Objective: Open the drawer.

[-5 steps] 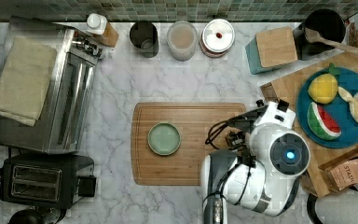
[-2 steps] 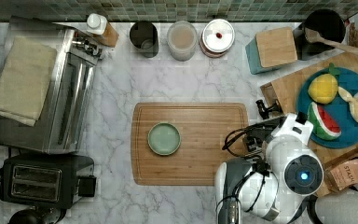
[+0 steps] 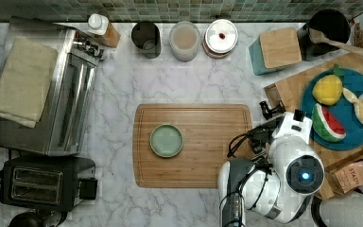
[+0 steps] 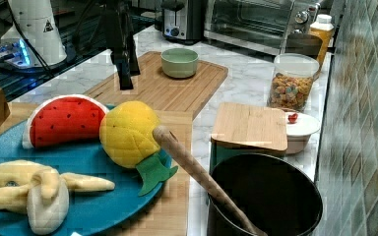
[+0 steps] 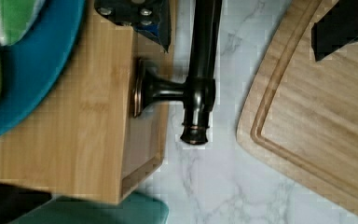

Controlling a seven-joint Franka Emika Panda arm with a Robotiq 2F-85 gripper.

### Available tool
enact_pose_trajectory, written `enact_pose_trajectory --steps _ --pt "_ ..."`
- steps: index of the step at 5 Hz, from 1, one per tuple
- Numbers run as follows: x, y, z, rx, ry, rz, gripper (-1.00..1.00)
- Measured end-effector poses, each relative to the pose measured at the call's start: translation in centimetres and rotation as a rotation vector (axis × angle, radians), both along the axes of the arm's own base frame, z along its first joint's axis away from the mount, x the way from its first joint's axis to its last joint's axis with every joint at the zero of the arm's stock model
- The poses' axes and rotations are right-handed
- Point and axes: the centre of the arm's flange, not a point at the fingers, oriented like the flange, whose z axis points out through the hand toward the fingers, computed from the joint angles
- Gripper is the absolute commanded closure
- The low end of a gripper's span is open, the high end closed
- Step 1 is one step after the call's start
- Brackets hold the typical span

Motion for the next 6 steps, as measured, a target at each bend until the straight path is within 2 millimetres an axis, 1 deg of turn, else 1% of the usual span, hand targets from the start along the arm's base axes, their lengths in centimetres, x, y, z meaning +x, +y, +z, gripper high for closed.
enact_pose_trajectory --steps 2,3,4,6 --pt "-1.3 -2.2 -4.1 0.030 0.075 -0.062 -1.00" --pt "-2.2 -3.6 -5.8 0.068 0.068 -0.072 -1.00" --pt "-2.7 -4.1 -6.6 0.070 0.023 -0.065 -1.00" --pt "-2.7 -3.5 -7.4 0.060 -0.004 -0.078 -1.00"
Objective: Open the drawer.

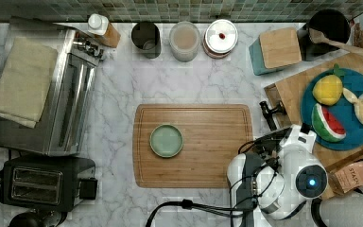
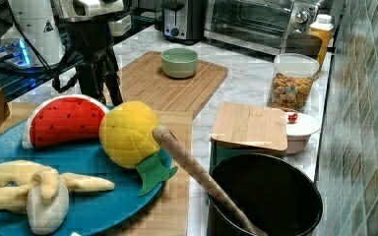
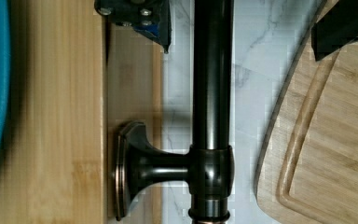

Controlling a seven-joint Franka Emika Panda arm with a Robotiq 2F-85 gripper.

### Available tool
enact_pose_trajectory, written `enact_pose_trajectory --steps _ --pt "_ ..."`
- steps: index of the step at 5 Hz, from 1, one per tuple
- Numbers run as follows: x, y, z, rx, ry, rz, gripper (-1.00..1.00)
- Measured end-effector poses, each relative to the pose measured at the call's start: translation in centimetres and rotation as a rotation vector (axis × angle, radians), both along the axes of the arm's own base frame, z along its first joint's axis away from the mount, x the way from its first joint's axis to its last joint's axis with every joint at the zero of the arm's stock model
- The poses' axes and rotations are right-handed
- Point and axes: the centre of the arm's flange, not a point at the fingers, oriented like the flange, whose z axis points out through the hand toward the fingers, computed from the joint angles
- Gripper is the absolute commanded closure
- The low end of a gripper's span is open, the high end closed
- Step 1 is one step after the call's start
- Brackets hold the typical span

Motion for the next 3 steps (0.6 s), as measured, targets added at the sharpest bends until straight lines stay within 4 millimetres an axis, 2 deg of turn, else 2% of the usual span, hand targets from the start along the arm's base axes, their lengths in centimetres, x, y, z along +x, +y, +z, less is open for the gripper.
enact_pose_trajectory --steps 2,3 --pt "-0.9 0.0 -2.8 0.006 0.036 -0.021 -1.00" --pt "-1.7 0.4 -3.4 -0.024 0.012 -0.023 -1.00"
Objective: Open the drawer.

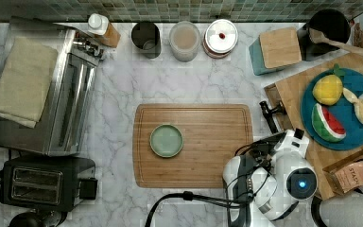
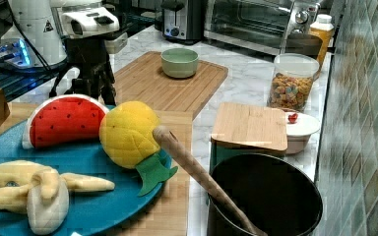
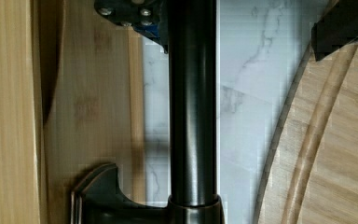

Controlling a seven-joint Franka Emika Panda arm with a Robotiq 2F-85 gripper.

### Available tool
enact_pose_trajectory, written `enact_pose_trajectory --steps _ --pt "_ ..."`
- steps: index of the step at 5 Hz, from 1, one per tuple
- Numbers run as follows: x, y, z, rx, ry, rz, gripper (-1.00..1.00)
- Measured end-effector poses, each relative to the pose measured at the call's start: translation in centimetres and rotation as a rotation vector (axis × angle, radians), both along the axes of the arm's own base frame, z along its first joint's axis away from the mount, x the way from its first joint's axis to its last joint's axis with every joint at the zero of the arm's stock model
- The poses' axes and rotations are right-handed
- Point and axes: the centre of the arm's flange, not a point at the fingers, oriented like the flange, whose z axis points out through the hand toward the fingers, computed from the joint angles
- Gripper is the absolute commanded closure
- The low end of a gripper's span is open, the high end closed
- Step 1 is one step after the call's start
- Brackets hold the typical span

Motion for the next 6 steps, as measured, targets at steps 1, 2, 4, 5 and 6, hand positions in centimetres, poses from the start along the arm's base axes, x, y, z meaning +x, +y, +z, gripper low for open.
enact_pose_trajectory --steps 1,2,4,5,6 --pt "-0.2 0.2 0.0 -0.021 0.040 0.076 -1.00" --pt "-0.1 0.6 0.5 0.034 0.101 0.092 -1.00" --pt "-0.3 3.1 1.7 0.127 0.174 0.107 -1.00" --pt "-0.6 5.1 1.6 0.139 0.165 0.018 -1.00" --pt "-0.9 7.2 1.2 0.160 0.160 -0.069 -1.00"
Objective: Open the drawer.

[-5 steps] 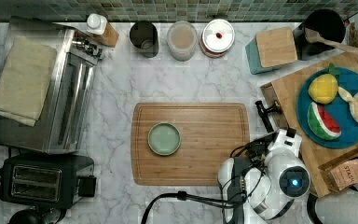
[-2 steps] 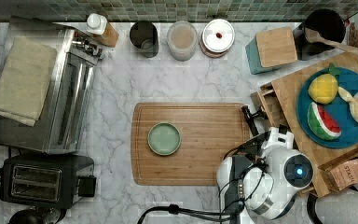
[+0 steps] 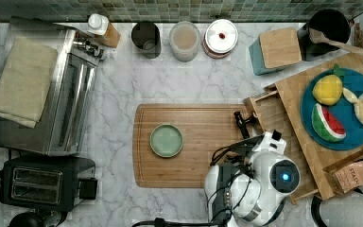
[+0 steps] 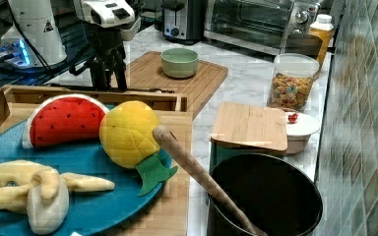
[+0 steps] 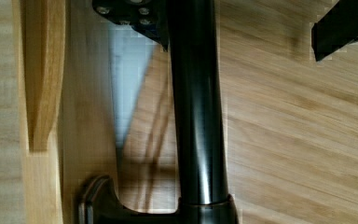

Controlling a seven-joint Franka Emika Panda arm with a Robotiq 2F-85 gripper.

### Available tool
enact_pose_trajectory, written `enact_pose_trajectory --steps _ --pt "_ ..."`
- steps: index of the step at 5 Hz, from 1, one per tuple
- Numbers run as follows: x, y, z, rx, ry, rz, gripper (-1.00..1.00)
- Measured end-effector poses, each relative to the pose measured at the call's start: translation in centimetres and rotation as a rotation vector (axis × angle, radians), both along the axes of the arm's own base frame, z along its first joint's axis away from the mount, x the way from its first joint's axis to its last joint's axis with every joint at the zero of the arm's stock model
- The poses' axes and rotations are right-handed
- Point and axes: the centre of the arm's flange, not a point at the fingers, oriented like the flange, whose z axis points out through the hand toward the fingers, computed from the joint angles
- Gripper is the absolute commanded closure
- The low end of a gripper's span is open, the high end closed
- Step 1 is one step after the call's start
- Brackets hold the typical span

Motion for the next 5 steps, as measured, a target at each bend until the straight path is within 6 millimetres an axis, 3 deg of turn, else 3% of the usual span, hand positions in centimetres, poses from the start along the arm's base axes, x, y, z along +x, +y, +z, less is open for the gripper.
enact_pose_trajectory --steps 1,3,5 --pt "-0.7 2.3 0.1 0.001 -0.014 -0.007 -1.00" --pt "-3.3 9.2 0.2 0.063 0.001 0.052 -1.00" --pt "-3.0 10.5 0.5 0.074 0.025 -0.093 -1.00"
